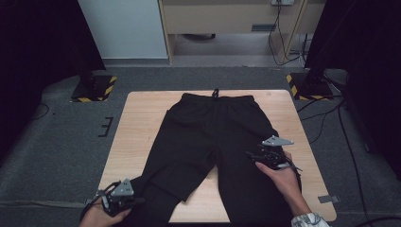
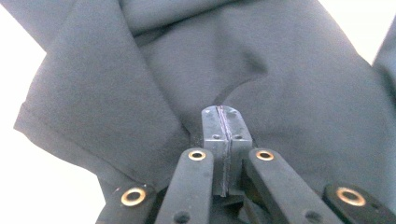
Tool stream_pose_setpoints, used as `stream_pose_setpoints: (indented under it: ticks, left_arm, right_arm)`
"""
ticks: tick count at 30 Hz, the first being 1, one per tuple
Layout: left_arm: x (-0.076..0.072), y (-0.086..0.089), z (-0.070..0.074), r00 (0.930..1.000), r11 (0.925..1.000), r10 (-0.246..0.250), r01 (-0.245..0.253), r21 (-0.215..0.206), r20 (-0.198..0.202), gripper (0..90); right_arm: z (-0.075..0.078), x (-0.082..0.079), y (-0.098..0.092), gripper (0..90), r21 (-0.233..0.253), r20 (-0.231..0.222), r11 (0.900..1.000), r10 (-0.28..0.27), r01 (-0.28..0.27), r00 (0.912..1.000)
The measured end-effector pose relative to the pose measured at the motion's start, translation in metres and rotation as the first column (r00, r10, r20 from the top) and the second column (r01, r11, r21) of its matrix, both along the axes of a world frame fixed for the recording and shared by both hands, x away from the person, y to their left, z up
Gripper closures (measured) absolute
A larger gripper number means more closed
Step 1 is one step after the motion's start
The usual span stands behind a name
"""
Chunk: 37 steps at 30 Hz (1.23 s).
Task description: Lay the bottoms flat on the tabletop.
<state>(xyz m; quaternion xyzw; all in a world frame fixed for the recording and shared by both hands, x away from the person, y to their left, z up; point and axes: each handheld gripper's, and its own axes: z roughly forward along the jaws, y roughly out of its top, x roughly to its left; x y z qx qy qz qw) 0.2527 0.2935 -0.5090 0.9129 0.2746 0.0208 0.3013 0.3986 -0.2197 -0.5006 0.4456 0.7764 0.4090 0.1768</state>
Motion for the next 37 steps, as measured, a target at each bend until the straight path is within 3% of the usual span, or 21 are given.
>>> stream_pose_setpoints:
  ticks: [2, 4, 6, 7, 8, 9, 10, 13, 14, 15, 16, 17, 20, 21, 23, 25, 26, 28, 32, 34, 37]
  left_arm:
    - [-0.008, -0.004, 0.001, 0.9994, 0.9995, -0.033, 0.033, 0.002, -0.015, 88.9]
    - [-0.025, -0.019, 0.002, 0.9917, 0.9916, -0.125, 0.123, 0.040, 0.031, 88.1]
    - [-0.026, -0.020, 0.004, 0.9912, 0.9915, -0.122, 0.120, 0.051, 0.050, 83.0]
    - [-0.019, -0.016, 0.010, 0.9973, 0.9992, -0.039, 0.039, 0.009, 0.061, 73.9]
    - [-0.019, -0.016, 0.010, 0.9973, 0.9992, -0.039, 0.039, 0.009, 0.061, 61.9]
    - [-0.003, -0.006, 0.019, 0.9910, 0.9963, 0.080, -0.075, -0.042, 0.108, 51.9]
    - [-0.003, -0.006, 0.019, 0.9910, 0.9963, 0.080, -0.075, -0.042, 0.108, 51.1]
    - [0.026, 0.006, 0.033, 0.9668, 0.9782, 0.201, -0.189, -0.086, 0.158, 32.9]
    - [0.048, 0.013, 0.039, 0.9423, 0.9588, 0.281, -0.266, -0.099, 0.183, 28.1]
    - [0.059, 0.016, 0.040, 0.9287, 0.9477, 0.316, -0.300, -0.108, 0.194, 24.6]
    - [0.059, 0.016, 0.040, 0.9287, 0.9477, 0.316, -0.300, -0.108, 0.194, 21.9]
    - [0.082, 0.022, 0.039, 0.9097, 0.9289, 0.368, -0.351, -0.119, 0.192, 18.2]
    - [0.099, 0.025, 0.035, 0.8963, 0.9135, 0.404, -0.383, -0.137, 0.184, 13.6]
    - [0.121, 0.029, 0.025, 0.8738, 0.8901, 0.454, -0.434, -0.138, 0.175, 11.5]
    - [0.136, 0.031, 0.012, 0.8568, 0.8726, 0.488, -0.474, -0.119, 0.167, 9.1]
    - [0.146, 0.033, 0.001, 0.8263, 0.8426, 0.538, -0.531, -0.087, 0.166, 9.0]
    - [0.146, 0.033, 0.001, 0.8263, 0.8426, 0.538, -0.531, -0.087, 0.166, 9.0]
    - [0.153, 0.037, -0.015, 0.8086, 0.8202, 0.571, -0.568, -0.065, 0.140, 9.0]
    - [0.151, 0.038, -0.024, 0.8037, 0.8231, 0.565, -0.565, -0.061, 0.186, 4.8]
    - [0.149, 0.039, -0.027, 0.7927, 0.8175, 0.574, -0.569, -0.087, 0.206, 3.3]
    - [0.149, 0.039, -0.027, 0.7933, 0.8178, 0.573, -0.569, -0.086, 0.205, 3.3]
  right_arm:
    - [0.000, 0.000, -0.002, 38.3, -0.004, 0.003, 1.000, 0.001, -0.001, 1.0000]
    - [0.001, -0.001, -0.007, 37.9, -0.005, 0.003, 1.000, -0.011, 0.011, 0.9999]
    - [0.002, -0.001, -0.010, 36.8, -0.002, 0.004, 1.000, -0.023, 0.023, 0.9997]
    - [0.003, -0.002, -0.013, 35.7, -0.003, 0.008, 1.000, -0.027, 0.027, 0.9996]
    - [0.003, -0.002, -0.013, 35.7, -0.003, 0.008, 1.000, -0.027, 0.027, 0.9996]
    - [0.004, -0.002, -0.018, 30.7, -0.012, 0.014, 0.999, -0.038, 0.038, 0.9992]
    - [0.004, -0.001, -0.022, 27.8, -0.019, 0.022, 0.999, -0.050, 0.051, 0.9985]
    - [0.006, -0.001, -0.035, 16.8, -0.011, 0.025, 0.996, -0.085, 0.085, 0.9961]
    - [0.006, -0.001, -0.039, 14.5, -0.021, 0.027, 0.995, -0.102, 0.102, 0.9945]
    - [0.005, -0.002, -0.044, 12.8, -0.034, 0.032, 0.993, -0.108, 0.109, 0.9937]
    - [0.005, -0.002, -0.044, 12.8, -0.034, 0.032, 0.993, -0.108, 0.109, 0.9937]
    - [0.003, -0.003, -0.056, 10.5, -0.065, 0.048, 0.989, -0.130, 0.133, 0.9903]
    - [-0.004, -0.001, -0.073, 11.3, -0.089, 0.042, 0.978, -0.184, 0.187, 0.9821]
    - [-0.007, 0.000, -0.081, 11.6, -0.098, 0.032, 0.973, -0.208, 0.210, 0.9776]
    - [-0.013, 0.002, -0.092, 13.7, -0.095, 0.010, 0.963, -0.252, 0.251, 0.9678]
    - [-0.020, 0.004, -0.100, 14.9, -0.113, -0.007, 0.954, -0.279, 0.276, 0.9603]
    - [-0.020, 0.004, -0.100, 14.9, -0.113, -0.007, 0.954, -0.279, 0.276, 0.9603]
    - [-0.032, 0.007, -0.107, 14.9, -0.139, -0.033, 0.942, -0.314, 0.307, 0.9489]
    - [-0.037, 0.008, -0.112, 12.1, -0.129, -0.040, 0.940, -0.322, 0.315, 0.9459]
    - [-0.038, 0.008, -0.112, 10.9, -0.132, -0.043, 0.938, -0.329, 0.321, 0.9435]
    - [-0.038, 0.008, -0.111, 10.6, -0.132, -0.044, 0.935, -0.338, 0.330, 0.9400]
